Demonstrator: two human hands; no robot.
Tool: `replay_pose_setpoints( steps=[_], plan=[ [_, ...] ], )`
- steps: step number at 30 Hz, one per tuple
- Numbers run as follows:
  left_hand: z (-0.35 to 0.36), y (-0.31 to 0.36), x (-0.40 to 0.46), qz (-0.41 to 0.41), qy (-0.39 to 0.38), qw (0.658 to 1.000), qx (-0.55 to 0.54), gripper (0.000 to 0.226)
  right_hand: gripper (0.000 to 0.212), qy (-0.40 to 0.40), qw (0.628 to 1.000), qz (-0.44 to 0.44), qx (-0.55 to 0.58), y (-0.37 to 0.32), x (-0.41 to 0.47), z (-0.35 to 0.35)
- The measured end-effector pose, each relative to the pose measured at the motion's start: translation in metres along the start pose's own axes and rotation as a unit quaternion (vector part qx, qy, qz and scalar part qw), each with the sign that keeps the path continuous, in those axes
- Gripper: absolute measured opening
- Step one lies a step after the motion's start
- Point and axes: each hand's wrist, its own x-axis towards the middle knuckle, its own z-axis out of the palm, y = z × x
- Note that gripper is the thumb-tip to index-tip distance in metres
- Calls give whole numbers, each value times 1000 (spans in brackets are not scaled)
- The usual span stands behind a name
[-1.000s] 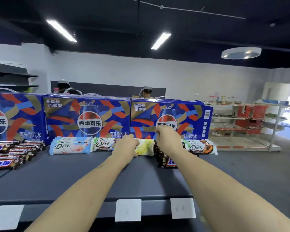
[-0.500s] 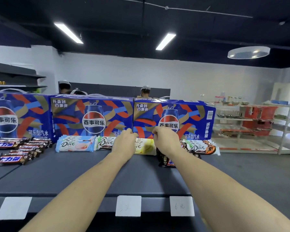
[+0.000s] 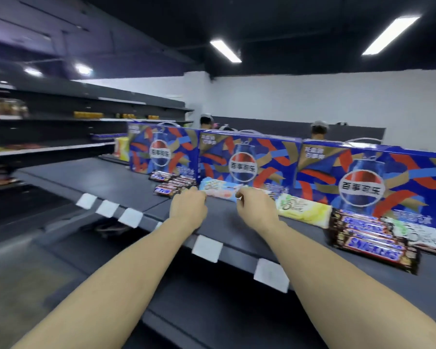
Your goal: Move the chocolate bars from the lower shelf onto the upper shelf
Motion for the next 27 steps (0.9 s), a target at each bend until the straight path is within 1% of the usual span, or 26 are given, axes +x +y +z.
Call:
replay_pose_setpoints(
  steps=[4,7,10,13,17,19,23,27],
  plan=[
    [-16,-57,-32,-54,6,998,22,24,36,-55,997,-42,26,-53,-1,19],
    [-29,-97,-53,-78,23,995,51,28,42,-69,996,-44,29,-92,-2,33],
    [-39,-139,-74,-104,32,992,57,31,44,-75,995,-66,24,-136,-3,46],
    [-45,-184,-93,-124,26,990,65,33,41,-66,993,-87,48,-185,-7,58],
    [-45,-240,-121,-144,1,987,68,31,23,-19,987,-132,94,-250,-17,80],
    [-41,-268,-136,-143,-9,987,69,29,21,-19,983,-144,110,-282,-22,96],
    [-30,-318,-161,-152,-44,985,61,28,28,-93,977,-157,113,-334,-36,137],
    [-15,-358,-171,-160,-82,983,49,29,31,-161,972,-150,83,-359,-38,179]
  ],
)
